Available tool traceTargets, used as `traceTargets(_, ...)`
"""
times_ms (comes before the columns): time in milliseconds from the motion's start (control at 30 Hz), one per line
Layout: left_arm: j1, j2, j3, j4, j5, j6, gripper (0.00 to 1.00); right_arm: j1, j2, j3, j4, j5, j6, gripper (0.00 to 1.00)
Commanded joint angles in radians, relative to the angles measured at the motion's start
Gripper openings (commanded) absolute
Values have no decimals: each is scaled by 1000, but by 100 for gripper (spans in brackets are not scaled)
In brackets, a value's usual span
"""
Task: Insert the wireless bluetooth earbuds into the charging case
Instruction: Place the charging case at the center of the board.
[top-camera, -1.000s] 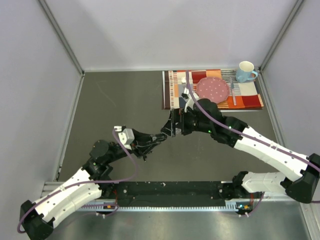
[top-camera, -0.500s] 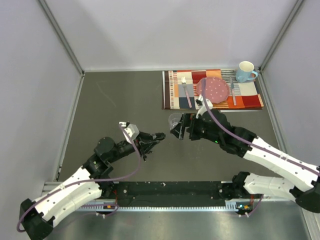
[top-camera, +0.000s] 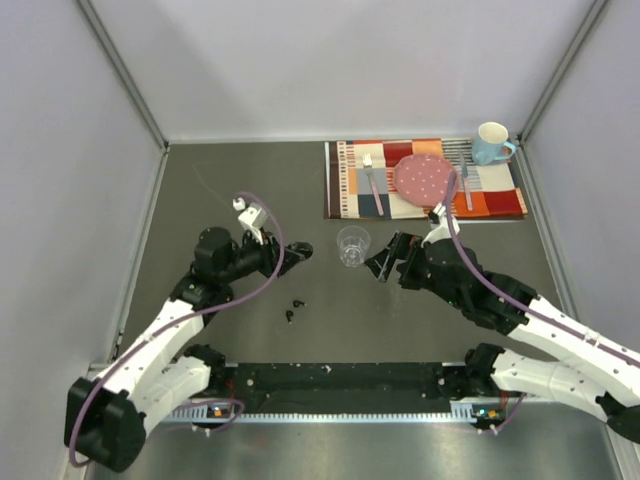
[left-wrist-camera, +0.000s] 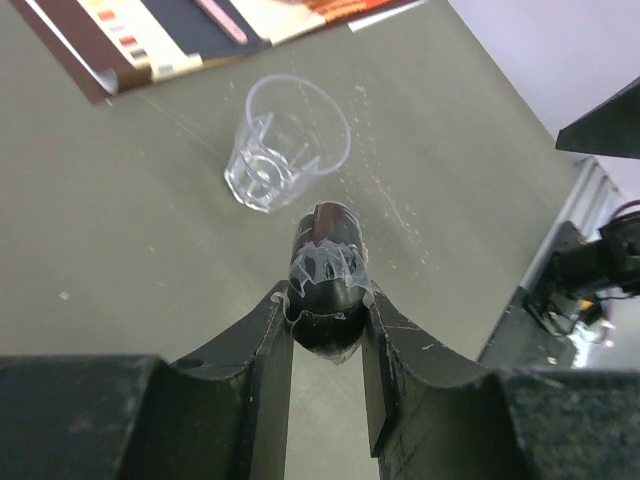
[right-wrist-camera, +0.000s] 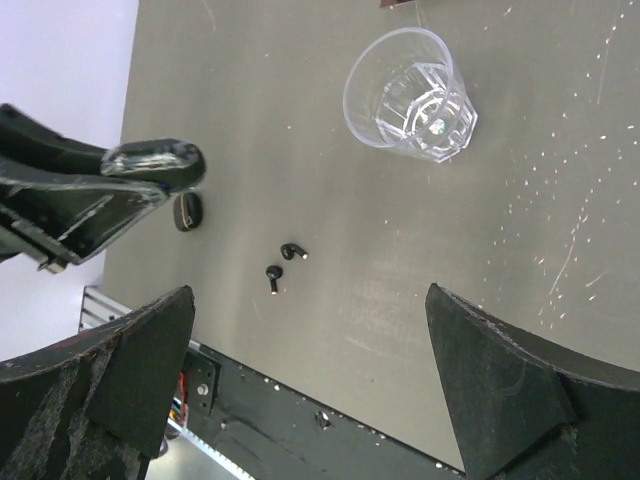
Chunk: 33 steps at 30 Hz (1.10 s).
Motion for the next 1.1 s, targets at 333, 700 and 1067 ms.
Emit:
traceTargets(333, 54, 455, 231, 6, 182, -247, 4, -2, -11, -1, 15, -16, 22, 99)
traceTargets(700, 60, 710, 297, 50, 136, -265, 15, -4, -36, -20, 11, -8, 13, 99)
traceTargets(1067, 60, 827, 322, 52, 124, -274, 29, -8, -56, -32, -1, -2, 8, 99)
